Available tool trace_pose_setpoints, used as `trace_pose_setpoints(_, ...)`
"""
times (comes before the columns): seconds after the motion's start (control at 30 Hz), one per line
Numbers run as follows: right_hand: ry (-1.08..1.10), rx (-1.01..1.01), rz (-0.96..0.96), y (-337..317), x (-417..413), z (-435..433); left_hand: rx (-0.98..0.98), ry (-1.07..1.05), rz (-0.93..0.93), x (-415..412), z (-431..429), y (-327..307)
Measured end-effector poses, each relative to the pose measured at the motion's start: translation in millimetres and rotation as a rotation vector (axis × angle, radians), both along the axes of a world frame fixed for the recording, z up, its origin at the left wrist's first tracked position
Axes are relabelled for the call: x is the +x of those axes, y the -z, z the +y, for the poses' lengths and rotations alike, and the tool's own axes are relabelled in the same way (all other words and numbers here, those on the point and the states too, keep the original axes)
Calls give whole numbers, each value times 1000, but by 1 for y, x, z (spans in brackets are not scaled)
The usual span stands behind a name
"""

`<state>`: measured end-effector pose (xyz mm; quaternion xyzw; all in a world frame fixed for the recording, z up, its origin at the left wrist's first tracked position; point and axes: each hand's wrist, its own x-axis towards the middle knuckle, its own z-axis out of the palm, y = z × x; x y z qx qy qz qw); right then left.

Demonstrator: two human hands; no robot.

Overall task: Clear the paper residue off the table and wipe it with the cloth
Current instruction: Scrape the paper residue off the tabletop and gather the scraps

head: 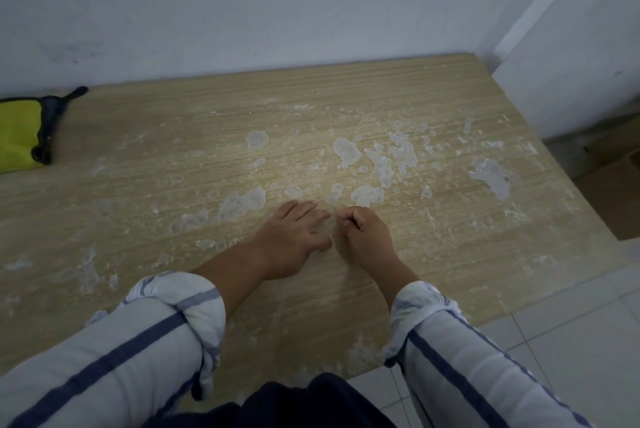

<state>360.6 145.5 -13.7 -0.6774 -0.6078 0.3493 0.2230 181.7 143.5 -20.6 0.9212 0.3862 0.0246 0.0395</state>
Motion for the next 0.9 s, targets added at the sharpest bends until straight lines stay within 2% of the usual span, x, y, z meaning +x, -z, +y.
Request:
trace_pose_setpoints(0.23, 0, -10, -10, 1, 0, 1, -176, -63, -6, 3, 3, -2)
trace_pose_setpoints(0.7, 51, -53, 67, 0, -1, -1, -233, 0, 207, 17, 11, -19)
trace_pose_setpoints(0.9, 47, -51, 71, 0, -1, 0, -241, 7, 172, 8, 10, -14)
